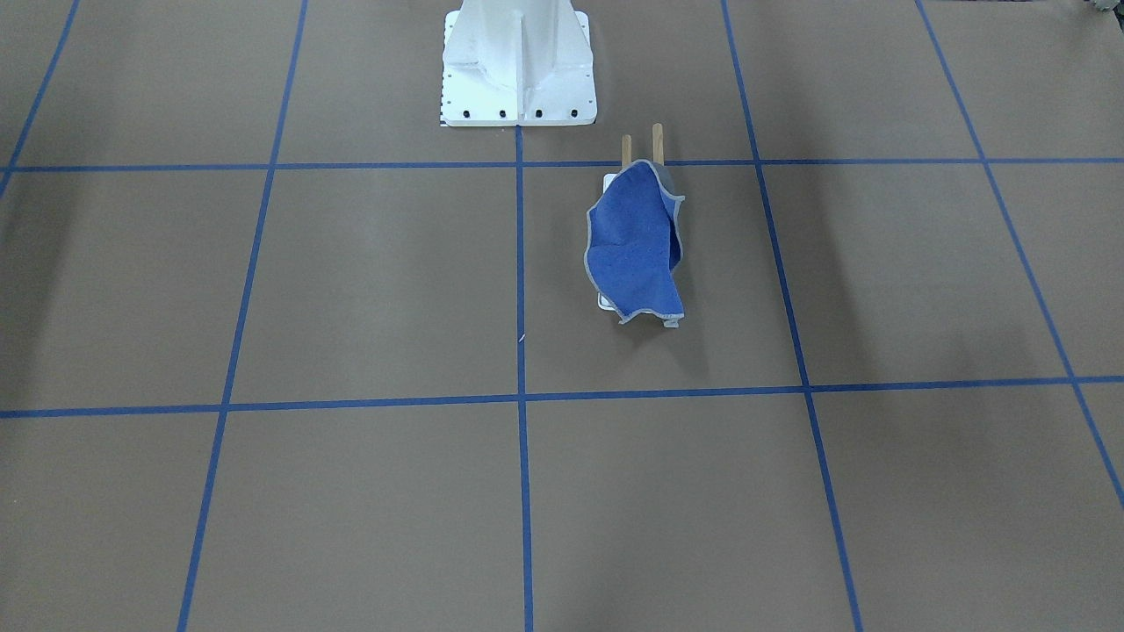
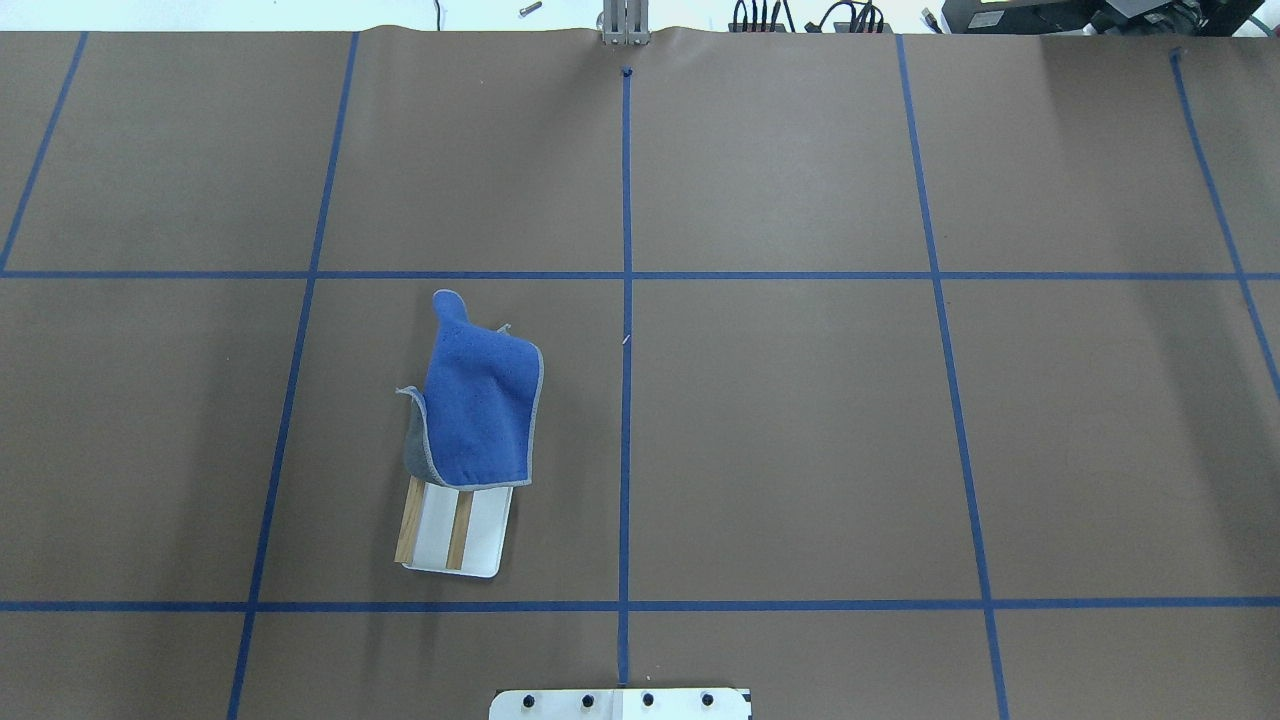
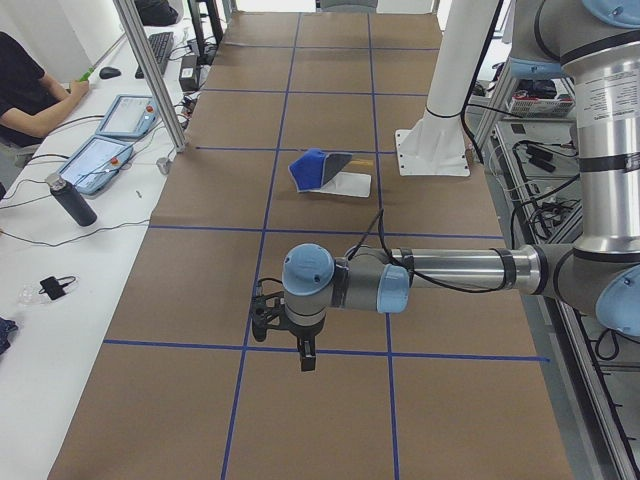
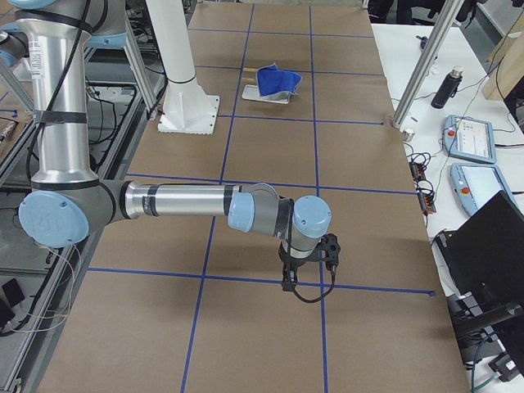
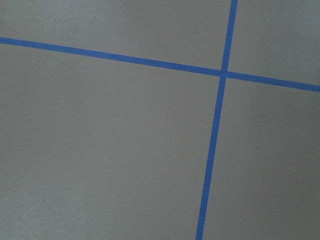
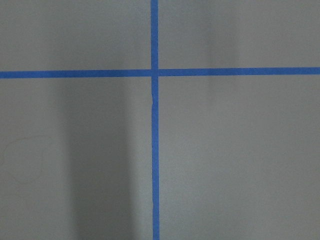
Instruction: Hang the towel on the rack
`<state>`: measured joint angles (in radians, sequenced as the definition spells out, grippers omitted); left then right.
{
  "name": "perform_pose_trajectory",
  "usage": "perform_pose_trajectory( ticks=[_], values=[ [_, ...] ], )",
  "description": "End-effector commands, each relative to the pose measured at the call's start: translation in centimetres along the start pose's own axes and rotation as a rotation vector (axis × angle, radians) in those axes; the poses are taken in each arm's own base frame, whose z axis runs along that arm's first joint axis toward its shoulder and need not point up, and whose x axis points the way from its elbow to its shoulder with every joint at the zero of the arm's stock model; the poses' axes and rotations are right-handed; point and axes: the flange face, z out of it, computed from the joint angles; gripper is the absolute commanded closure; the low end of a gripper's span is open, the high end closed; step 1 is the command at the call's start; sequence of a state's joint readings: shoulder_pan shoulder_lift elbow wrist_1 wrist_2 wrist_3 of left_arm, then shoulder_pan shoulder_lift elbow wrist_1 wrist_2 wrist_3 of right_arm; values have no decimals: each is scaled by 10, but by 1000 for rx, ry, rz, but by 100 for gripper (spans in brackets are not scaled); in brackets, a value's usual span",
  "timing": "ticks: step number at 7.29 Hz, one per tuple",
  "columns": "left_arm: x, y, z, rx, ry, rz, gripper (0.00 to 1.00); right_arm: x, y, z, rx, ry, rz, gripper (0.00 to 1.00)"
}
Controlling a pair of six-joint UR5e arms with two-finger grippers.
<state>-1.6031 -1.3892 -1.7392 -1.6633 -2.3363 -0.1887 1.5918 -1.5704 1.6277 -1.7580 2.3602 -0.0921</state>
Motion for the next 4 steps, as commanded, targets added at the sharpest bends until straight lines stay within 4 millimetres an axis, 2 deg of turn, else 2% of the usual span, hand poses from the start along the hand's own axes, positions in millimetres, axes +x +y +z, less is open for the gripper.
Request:
perform_pose_trajectory(
  ticks=[1,4],
  values=[
    [0,-1,0,0,2,0,2,0,-1,-3,6,-2,0,0],
    [-1,-1,1,-2,0,-2,2,-1,-1,-6,13,-7,0,0]
  ],
)
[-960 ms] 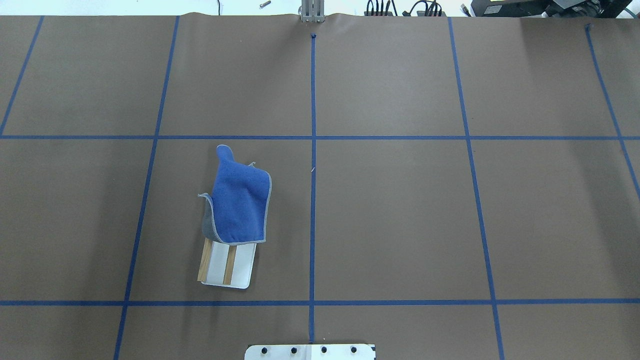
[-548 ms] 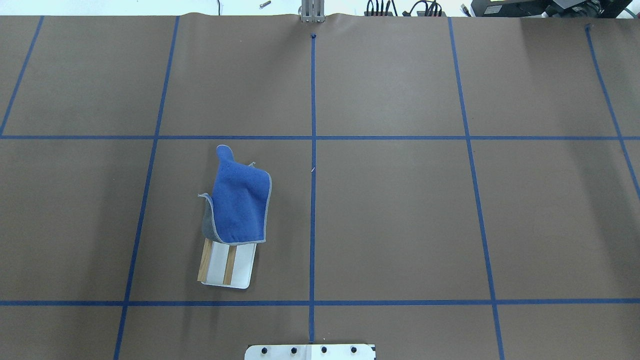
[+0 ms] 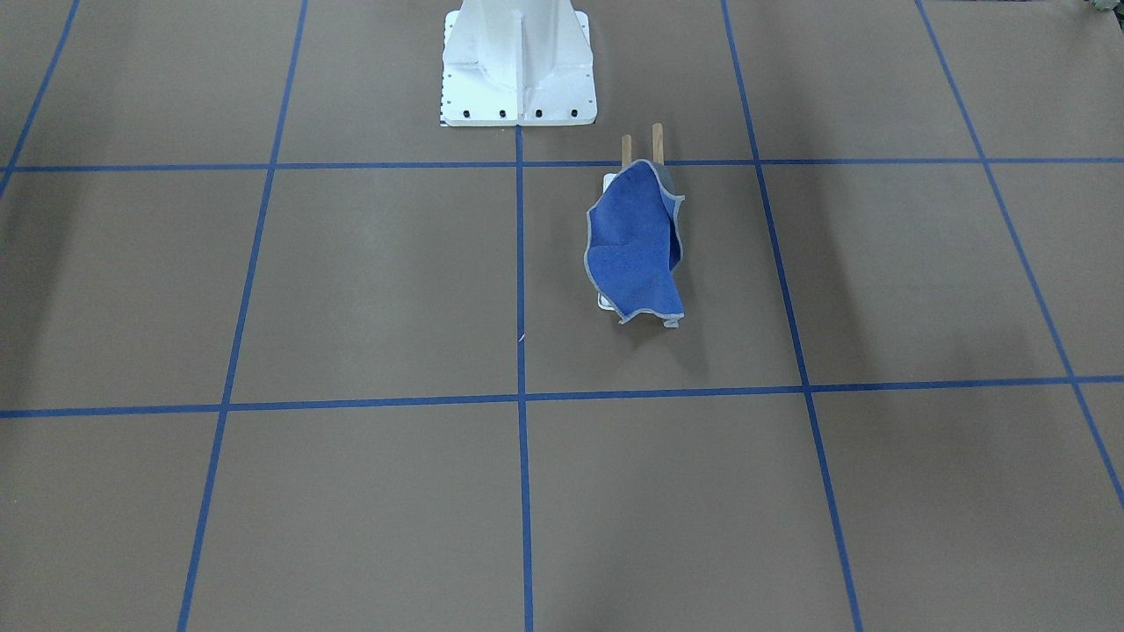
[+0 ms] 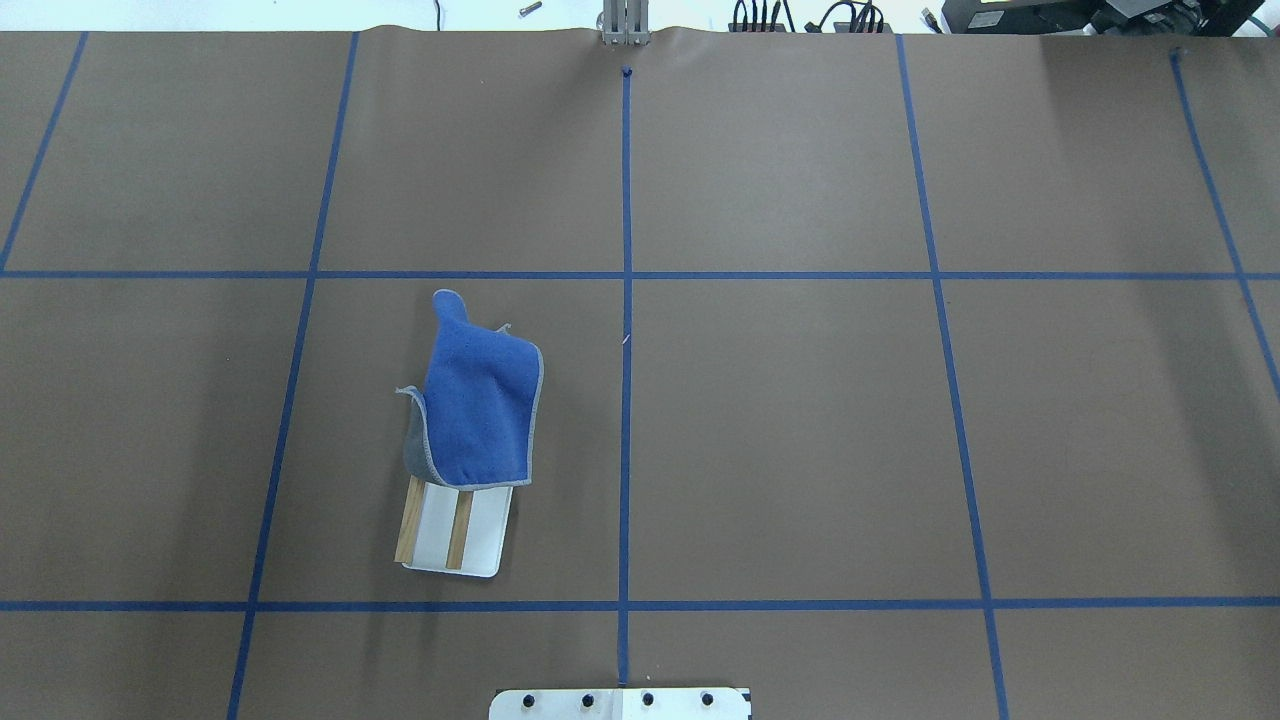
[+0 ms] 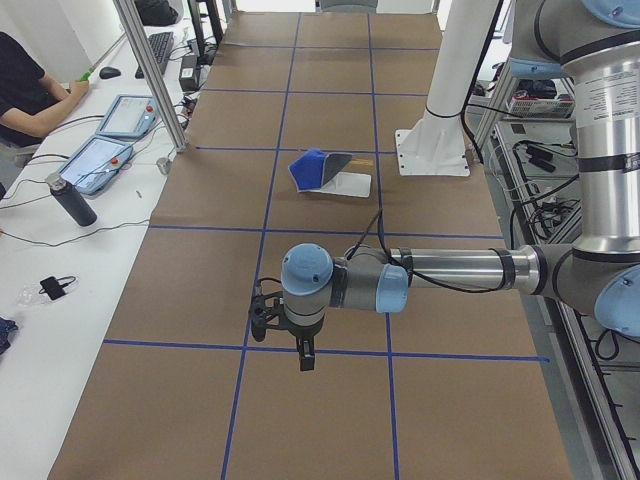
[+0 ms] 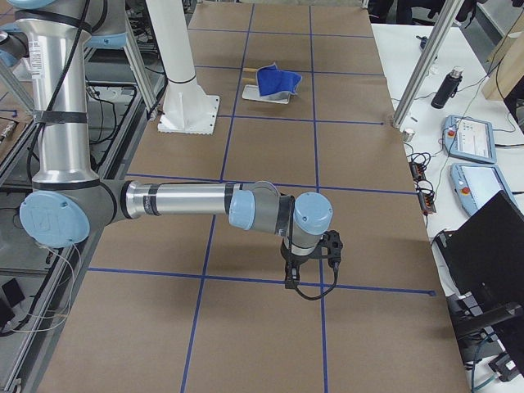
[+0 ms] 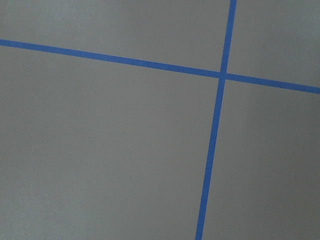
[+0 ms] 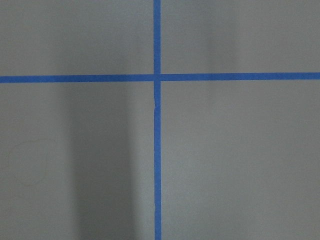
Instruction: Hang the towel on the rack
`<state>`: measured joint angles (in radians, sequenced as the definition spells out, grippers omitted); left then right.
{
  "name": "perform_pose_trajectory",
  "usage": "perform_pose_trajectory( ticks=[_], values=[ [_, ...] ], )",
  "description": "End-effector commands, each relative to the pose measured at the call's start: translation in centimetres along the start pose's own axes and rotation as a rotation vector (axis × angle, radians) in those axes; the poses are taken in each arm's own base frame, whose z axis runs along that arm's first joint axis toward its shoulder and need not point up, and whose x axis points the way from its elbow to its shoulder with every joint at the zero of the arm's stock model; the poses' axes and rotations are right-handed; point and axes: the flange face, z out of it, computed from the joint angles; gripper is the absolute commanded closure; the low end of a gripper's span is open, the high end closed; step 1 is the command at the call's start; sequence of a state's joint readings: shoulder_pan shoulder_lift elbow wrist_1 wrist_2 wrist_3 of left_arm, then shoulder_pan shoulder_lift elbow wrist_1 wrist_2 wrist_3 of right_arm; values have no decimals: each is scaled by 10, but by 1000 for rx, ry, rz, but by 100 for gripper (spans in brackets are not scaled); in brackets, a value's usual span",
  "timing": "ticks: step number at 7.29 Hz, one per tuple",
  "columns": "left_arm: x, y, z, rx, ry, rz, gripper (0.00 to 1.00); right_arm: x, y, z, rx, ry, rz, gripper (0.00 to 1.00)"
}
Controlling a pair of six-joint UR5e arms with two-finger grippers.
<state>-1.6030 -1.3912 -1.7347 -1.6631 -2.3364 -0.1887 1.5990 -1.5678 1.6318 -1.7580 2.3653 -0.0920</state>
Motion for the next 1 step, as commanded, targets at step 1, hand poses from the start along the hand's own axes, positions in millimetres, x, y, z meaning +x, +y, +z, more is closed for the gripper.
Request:
perform_pose_trajectory(
  ticks=[1],
  values=[
    [0,0,0,0,0,0,2,-1,0,-1,2,-2,1,0]
  ],
)
